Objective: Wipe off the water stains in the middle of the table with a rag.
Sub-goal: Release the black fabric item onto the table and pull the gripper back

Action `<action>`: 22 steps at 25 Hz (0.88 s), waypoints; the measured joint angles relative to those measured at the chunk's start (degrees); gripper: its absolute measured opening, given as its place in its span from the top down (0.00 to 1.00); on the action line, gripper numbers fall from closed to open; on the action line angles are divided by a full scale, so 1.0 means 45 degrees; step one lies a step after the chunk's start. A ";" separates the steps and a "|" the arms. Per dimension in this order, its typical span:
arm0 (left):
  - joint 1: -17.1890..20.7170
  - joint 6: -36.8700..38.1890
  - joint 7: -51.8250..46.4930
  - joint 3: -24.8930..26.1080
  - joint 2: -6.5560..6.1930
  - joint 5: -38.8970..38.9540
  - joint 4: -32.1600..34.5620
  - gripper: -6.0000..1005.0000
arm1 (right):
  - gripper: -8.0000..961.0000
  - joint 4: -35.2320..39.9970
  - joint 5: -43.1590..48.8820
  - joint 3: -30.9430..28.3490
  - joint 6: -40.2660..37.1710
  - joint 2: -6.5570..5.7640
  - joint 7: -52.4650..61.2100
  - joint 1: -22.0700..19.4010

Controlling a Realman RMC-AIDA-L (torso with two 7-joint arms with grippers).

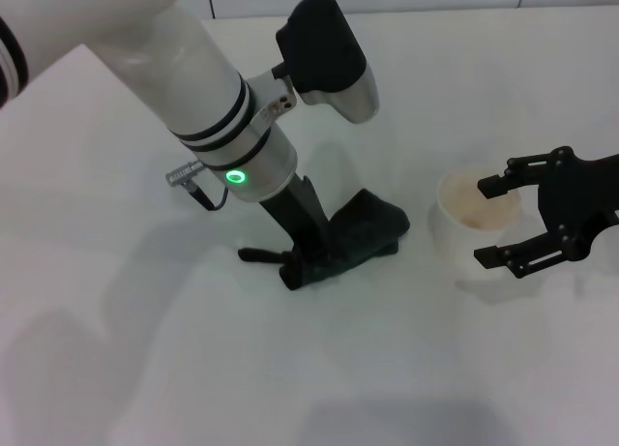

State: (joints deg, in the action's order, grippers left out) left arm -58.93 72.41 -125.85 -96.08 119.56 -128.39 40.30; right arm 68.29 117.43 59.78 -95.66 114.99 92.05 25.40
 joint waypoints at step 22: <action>0.0266 -0.1471 -0.0620 0.2616 -0.0060 -0.1752 -0.0064 0.80 | 0.09 -0.0088 -0.0002 0.0056 0.0087 -0.0012 -0.0038 0.0108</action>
State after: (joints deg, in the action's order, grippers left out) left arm -57.73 65.79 -128.63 -84.31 119.29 -136.27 40.01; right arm 67.89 117.42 60.03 -95.27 114.93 91.88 25.89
